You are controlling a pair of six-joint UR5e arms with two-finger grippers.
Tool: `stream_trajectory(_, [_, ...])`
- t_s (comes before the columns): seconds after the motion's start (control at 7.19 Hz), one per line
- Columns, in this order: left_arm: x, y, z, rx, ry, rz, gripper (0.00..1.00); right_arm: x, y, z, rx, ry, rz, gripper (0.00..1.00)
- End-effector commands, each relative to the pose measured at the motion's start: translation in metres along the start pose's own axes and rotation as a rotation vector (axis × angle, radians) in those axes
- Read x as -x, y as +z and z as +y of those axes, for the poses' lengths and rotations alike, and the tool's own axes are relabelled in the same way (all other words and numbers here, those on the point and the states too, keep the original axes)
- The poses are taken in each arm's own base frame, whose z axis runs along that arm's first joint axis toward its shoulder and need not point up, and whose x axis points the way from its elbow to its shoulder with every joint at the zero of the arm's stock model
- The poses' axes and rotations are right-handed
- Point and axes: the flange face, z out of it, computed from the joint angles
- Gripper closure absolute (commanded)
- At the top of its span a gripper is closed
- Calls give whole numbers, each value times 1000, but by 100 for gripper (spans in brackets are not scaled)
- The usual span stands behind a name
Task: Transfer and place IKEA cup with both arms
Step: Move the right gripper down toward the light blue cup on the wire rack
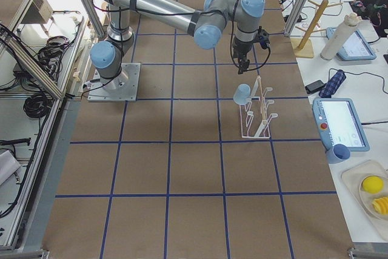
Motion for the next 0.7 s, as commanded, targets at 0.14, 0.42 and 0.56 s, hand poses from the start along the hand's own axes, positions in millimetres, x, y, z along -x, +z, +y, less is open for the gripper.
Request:
stream_trajectory(0.14, [0, 1, -1, 1, -1, 0, 0, -44, 37, -7, -13, -35, 10, 0])
stream_trajectory(0.42, [0, -4, -2, -6, -1, 2, 0, -51, 62, -16, -10, -35, 8, 0])
stream_trajectory(0.56, [0, -7, 0, -14, -3, 1, 0, -53, 73, -19, -3, -33, 3, 0])
